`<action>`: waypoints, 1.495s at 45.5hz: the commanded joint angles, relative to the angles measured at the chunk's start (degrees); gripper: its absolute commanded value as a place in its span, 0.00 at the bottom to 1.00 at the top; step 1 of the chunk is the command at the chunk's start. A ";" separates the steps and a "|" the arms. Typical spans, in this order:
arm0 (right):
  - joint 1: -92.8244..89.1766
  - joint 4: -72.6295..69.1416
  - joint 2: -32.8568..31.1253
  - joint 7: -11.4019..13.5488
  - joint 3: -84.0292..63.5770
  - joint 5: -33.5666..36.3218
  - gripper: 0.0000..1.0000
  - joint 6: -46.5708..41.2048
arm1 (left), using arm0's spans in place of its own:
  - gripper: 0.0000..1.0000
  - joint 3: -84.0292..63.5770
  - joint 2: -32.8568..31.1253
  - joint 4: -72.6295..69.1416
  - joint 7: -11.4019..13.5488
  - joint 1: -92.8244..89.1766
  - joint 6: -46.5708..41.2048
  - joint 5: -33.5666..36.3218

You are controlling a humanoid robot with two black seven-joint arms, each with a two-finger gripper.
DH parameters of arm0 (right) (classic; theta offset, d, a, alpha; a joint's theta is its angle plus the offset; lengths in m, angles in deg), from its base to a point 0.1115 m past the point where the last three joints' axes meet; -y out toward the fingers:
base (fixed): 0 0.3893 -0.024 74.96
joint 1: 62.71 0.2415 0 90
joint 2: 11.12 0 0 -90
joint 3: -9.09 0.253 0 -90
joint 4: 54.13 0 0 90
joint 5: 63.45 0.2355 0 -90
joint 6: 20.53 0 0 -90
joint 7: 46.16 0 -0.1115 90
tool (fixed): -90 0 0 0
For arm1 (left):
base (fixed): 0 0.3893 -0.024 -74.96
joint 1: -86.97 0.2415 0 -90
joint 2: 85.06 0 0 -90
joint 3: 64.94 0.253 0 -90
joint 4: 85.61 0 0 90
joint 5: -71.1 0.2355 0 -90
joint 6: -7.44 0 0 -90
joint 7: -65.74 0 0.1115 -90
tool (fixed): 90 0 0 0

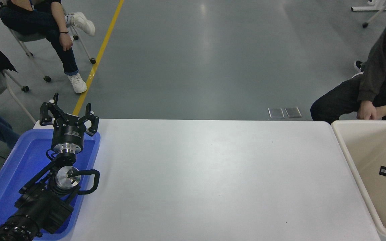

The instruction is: Pick up paper ball place in dustbin

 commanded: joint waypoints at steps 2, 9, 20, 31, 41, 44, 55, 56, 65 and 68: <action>-1.96 1.12 2.37 0.08 3.92 1.45 1.00 1.83 | 0.99 0.00 0.00 0.00 0.00 0.00 0.00 0.01; -1.96 0.42 2.02 0.08 7.52 3.81 1.00 1.92 | 0.99 0.00 0.00 0.00 0.00 0.00 0.00 0.01; -0.73 -4.40 -0.17 -0.28 20.42 4.96 1.00 3.68 | 0.99 0.00 0.00 0.00 0.00 0.00 0.00 0.01; -2.57 -17.41 -4.13 -0.28 48.99 7.68 1.00 3.15 | 0.99 -0.09 0.00 0.00 0.08 0.09 0.00 0.01; -3.37 -26.47 -0.45 -0.28 59.12 32.52 1.00 2.27 | 0.99 -0.09 0.00 0.00 0.08 0.09 0.00 0.01; -3.19 -27.79 1.57 -0.28 59.56 42.28 1.00 2.27 | 0.99 -0.09 0.00 0.00 0.08 0.09 0.00 0.01; -4.77 -27.45 9.66 -0.54 60.09 74.20 1.00 -7.12 | 0.99 -0.09 0.00 0.00 0.08 0.09 0.00 0.01; -5.12 -27.01 10.36 -0.54 60.09 75.79 1.00 -8.00 | 0.99 -0.09 0.00 0.00 0.08 0.09 0.00 0.01; -7.59 -20.34 15.02 -0.28 60.26 81.07 1.00 -15.74 | 0.99 -0.09 0.00 0.00 0.08 0.09 0.00 0.01; -8.29 -18.31 15.91 -0.19 60.35 81.16 1.00 -18.73 | 0.99 -0.09 0.00 0.00 0.08 0.09 0.00 0.01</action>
